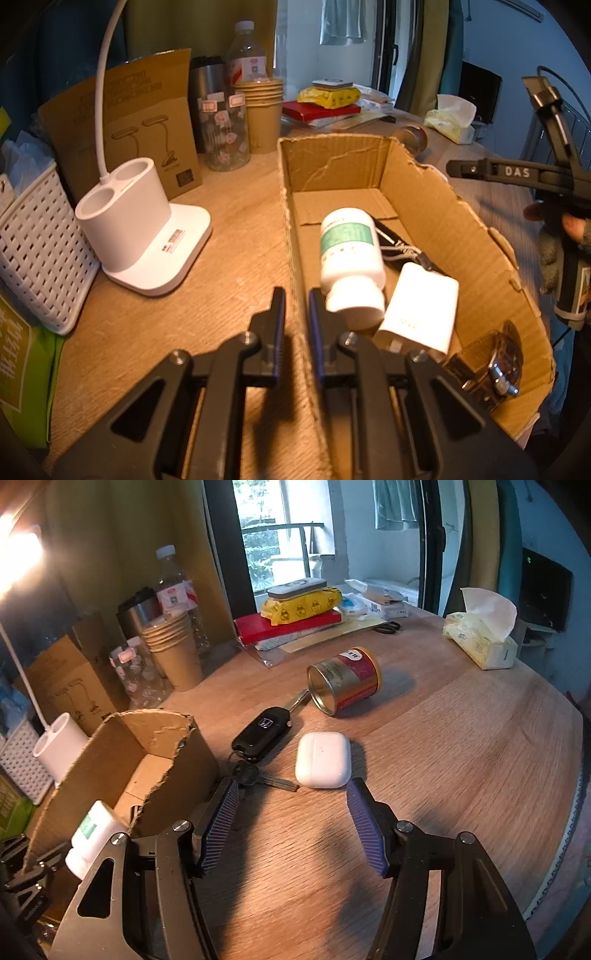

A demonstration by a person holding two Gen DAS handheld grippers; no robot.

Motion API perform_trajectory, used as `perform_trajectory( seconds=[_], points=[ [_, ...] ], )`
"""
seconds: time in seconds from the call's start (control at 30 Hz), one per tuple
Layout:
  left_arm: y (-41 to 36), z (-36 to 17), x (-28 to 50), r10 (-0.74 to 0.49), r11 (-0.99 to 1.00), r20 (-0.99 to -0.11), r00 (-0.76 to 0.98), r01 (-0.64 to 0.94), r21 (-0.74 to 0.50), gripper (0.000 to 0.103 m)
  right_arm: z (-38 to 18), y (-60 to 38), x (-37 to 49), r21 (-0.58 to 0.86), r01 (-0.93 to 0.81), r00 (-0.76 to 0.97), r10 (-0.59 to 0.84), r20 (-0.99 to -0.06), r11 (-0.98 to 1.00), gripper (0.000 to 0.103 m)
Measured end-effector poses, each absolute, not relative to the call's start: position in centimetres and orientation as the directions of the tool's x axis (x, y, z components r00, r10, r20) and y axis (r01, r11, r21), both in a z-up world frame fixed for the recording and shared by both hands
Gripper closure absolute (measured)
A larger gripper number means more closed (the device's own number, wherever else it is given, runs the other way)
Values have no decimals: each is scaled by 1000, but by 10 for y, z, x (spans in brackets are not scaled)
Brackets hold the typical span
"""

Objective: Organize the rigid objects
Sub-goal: 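Move the right tool back to the white earbud case and close on it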

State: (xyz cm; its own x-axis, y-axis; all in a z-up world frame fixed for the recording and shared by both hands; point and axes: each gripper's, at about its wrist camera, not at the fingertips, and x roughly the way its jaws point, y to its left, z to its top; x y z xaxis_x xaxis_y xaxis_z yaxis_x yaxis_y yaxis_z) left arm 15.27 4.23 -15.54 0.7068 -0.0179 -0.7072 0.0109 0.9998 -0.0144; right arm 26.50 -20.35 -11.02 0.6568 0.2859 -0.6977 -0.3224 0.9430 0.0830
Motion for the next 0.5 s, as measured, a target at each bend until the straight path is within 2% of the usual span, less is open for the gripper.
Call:
perform_trajectory(
  seconds=[0.5],
  points=[
    [42, -155, 153, -19, 1000, -707, 707, 11, -15, 88, -130, -197, 315, -26, -302, 654, 187, -733, 953, 38]
  ],
)
